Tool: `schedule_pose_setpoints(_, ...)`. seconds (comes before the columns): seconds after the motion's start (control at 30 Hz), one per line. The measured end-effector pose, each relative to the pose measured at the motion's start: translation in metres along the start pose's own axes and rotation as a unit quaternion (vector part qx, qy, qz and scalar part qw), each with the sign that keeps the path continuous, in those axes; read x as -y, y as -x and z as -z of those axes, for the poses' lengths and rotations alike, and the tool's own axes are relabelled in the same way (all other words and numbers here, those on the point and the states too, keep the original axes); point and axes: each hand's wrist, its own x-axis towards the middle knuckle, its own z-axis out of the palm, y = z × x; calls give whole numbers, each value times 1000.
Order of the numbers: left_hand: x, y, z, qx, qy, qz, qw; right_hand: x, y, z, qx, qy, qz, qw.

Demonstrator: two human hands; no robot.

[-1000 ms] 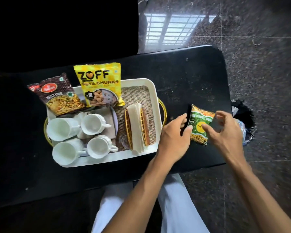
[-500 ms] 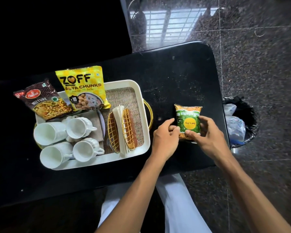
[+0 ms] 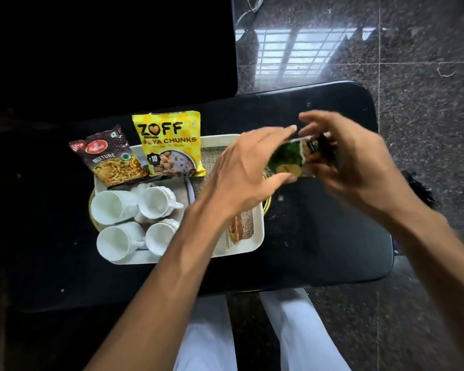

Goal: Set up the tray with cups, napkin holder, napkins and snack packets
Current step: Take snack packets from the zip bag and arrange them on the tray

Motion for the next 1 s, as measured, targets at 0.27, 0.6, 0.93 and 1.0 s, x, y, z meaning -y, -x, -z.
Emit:
schedule_pose_setpoints(0.27,43,-2,30,-132,93,58,985,24,-51,-19,-83,-121,-60,987)
schedule_pose_setpoints(0.6,84,10,6,-162,209,226,938,25,-67,-108,-66,-253,-247,933)
schedule_pose_setpoints(0.93,96,7,-6,-135,259,293,911,28,-77,-133,-67,-153,-267,949)
schedule_pose_setpoints(1.0,98,5,-8,-137,258,295,910,27,-78,-134,-75,-151,-270,948)
